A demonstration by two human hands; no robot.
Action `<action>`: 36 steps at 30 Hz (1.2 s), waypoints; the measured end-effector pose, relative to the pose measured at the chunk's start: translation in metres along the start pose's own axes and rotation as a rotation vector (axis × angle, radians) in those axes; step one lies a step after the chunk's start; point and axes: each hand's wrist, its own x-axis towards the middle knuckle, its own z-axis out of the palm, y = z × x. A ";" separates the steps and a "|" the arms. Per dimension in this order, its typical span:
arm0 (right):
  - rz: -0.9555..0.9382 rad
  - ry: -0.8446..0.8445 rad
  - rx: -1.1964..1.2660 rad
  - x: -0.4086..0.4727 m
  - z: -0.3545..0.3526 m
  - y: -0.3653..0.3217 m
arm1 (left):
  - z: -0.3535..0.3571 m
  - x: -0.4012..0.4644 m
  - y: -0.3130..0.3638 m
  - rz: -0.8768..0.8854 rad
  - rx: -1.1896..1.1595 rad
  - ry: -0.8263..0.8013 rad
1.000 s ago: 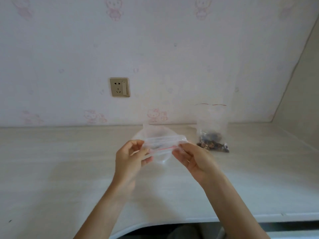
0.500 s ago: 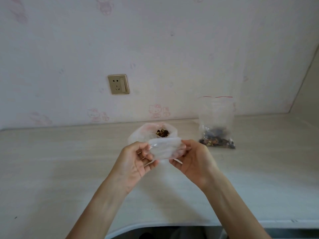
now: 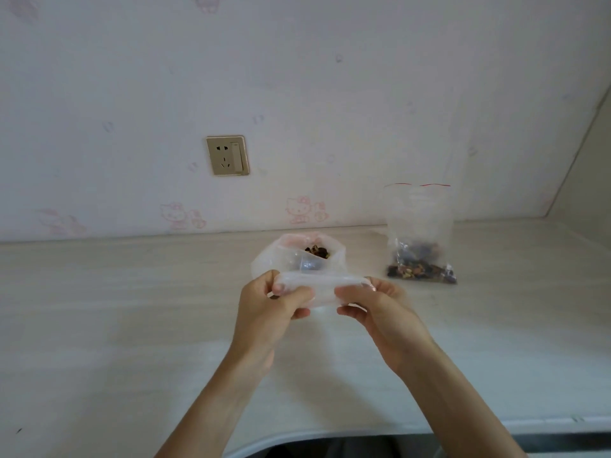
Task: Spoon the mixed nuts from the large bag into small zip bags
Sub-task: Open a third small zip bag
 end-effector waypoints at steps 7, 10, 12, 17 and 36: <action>0.037 0.193 -0.106 -0.003 0.013 -0.007 | 0.001 0.003 -0.005 0.041 0.028 0.132; -0.010 0.192 -0.246 -0.005 0.014 -0.015 | 0.000 0.006 -0.003 0.011 -0.020 0.135; -0.063 0.217 -0.290 -0.005 0.011 -0.019 | -0.002 0.007 -0.002 0.022 0.006 0.159; -0.153 0.266 -0.410 -0.007 -0.003 -0.024 | -0.013 0.004 -0.001 0.061 0.095 0.150; -0.245 -0.160 -1.413 -0.010 0.014 -0.037 | -0.014 0.000 0.020 0.352 1.133 -0.339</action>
